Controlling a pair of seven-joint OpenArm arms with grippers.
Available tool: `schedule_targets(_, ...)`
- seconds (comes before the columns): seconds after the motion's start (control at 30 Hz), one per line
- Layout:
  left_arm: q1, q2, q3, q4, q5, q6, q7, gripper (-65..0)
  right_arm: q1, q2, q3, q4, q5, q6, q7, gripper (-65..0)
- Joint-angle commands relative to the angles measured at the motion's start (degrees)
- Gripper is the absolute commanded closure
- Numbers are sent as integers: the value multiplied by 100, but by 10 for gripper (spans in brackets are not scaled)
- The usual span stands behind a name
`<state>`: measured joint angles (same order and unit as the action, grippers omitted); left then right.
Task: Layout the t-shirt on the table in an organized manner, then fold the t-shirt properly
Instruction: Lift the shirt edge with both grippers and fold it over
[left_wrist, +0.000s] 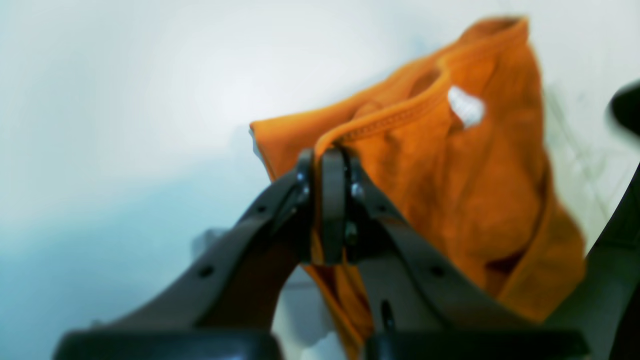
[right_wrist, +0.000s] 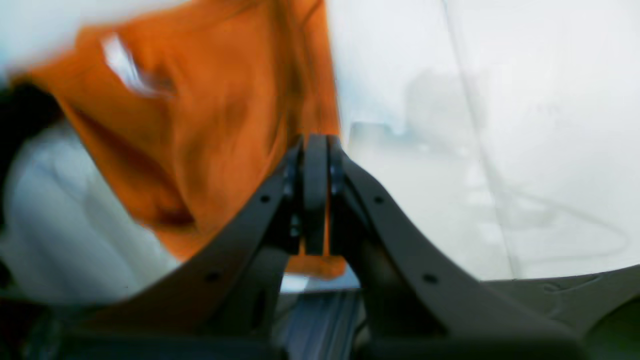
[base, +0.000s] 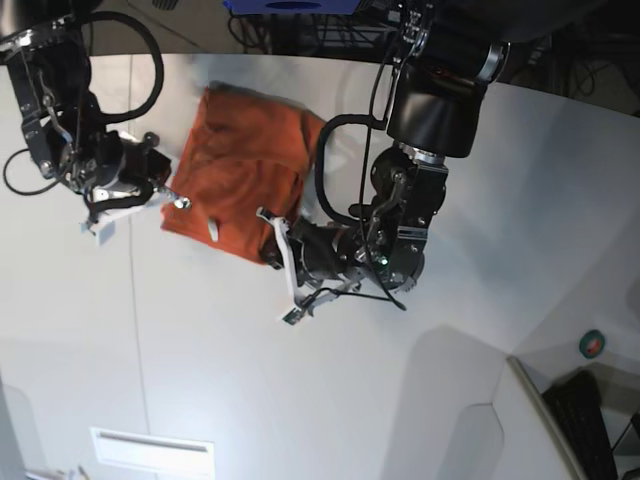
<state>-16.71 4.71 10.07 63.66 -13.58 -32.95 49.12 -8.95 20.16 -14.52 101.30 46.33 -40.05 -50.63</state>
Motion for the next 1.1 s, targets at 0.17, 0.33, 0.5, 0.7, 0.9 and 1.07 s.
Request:
schedule_targets(0.17, -311, 140, -9, 91, -79, 653, -82, 0, 170, 36, -521, 582, 75, 256, 39, 0)
schedule_targets(0.33, -320, 193, -9, 100, -79, 724, -82, 0, 416, 36, -803, 530, 75, 353, 39, 0)
schedule_targets(0.5, -320, 289, -9, 91, -79, 724, -82, 0, 434, 28, -785, 380, 75, 353, 39, 0)
schedule_targets(0.7, -435, 412, -9, -76, -79, 732, -82, -31, 434, 28, -785, 161, 75, 361, 48, 0)
schedule_targets(0.9, -681, 395, -9, -542, -791, 732, -126, -548, 425, 36, -785, 178, 75, 361, 48, 0)
schedule_targets(1.07, -646, 96, -53, -331, -1828, 732, -126, -650, 407, 36, -829, 512, 75, 370, 13, 0)
